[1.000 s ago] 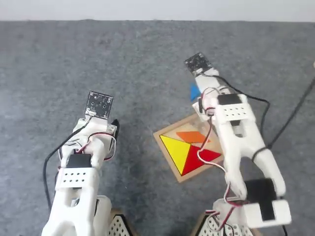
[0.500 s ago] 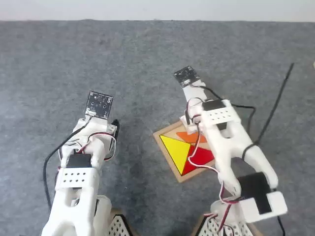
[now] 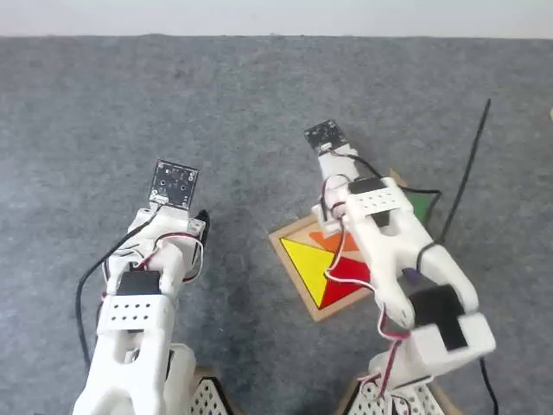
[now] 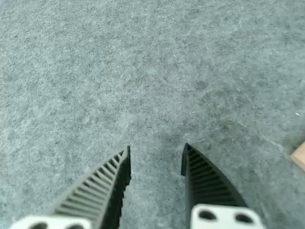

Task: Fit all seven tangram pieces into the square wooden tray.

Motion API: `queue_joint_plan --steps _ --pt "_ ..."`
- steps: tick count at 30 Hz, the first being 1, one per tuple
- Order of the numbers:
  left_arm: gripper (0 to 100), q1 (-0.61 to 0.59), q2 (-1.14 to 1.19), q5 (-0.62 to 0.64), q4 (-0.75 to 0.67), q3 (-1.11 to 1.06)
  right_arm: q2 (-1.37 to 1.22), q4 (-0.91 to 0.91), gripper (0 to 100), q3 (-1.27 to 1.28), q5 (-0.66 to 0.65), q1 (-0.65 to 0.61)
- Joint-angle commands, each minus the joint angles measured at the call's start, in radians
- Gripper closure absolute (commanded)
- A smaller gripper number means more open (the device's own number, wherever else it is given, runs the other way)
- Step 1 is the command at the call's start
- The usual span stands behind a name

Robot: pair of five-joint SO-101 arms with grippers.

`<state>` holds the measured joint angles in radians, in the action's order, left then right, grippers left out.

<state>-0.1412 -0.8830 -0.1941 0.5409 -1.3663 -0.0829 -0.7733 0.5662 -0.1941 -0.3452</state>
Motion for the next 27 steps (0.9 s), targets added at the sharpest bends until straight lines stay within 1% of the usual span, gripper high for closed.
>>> queue_joint_plan --steps 1,5,10,13,18,23,25,27 --pt "83 0.002 -0.005 -0.006 -0.023 0.013 -0.004 0.012 92.5 -0.009 0.002 -0.004" --pt "83 0.002 -0.005 -0.006 -0.023 0.013 0.022 0.002 93.0 -0.021 0.006 -0.002" --pt "83 0.002 -0.005 -0.006 -0.023 0.013 0.174 -0.038 93.0 -0.025 0.003 0.048" --pt "83 0.002 -0.005 -0.006 -0.023 0.013 0.300 -0.084 93.0 -0.026 0.000 0.099" --pt "83 0.002 -0.005 -0.006 -0.023 0.013 0.495 -0.174 93.0 -0.026 -0.054 0.176" --pt "83 0.002 -0.003 -0.006 -0.023 0.013 0.595 -0.237 93.0 -0.021 -0.107 0.318" --pt "83 0.005 -0.003 -0.006 -0.023 0.013 0.576 -0.255 92.7 -0.020 -0.114 0.314" --pt "83 0.005 -0.002 -0.006 -0.023 0.013 0.530 -0.260 92.4 -0.018 -0.101 0.245"
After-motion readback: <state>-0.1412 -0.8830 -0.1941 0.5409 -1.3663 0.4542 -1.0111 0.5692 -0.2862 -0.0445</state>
